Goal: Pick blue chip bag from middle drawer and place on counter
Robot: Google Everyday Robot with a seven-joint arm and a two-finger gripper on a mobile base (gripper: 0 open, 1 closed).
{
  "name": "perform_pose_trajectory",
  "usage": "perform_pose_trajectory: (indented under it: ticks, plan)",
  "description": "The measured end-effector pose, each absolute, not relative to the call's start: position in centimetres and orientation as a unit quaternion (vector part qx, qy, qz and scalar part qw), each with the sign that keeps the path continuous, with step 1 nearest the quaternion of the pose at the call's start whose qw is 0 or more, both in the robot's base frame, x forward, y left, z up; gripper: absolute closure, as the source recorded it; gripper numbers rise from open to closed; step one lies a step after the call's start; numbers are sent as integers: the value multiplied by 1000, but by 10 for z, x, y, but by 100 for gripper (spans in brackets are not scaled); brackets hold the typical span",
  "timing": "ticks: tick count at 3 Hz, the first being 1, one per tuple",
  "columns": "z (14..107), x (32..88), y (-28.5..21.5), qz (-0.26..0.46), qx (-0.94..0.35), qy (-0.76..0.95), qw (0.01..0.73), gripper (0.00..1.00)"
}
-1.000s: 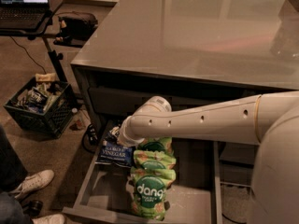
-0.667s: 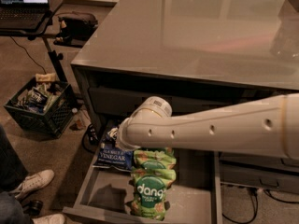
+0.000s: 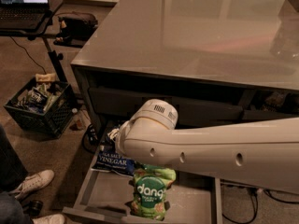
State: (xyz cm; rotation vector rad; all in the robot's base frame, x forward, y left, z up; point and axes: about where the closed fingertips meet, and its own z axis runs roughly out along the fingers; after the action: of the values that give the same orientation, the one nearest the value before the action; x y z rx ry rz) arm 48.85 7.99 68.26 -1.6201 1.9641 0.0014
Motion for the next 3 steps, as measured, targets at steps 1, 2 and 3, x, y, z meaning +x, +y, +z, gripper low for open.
perform_pose_trajectory:
  ticks: [1,2,3]
  plan:
    - [683,489,80,0,-608,737,294,100]
    - [699,521,60,-4,-589,748,307,100]
    - [726,576,18,-23,-562,764,317,100]
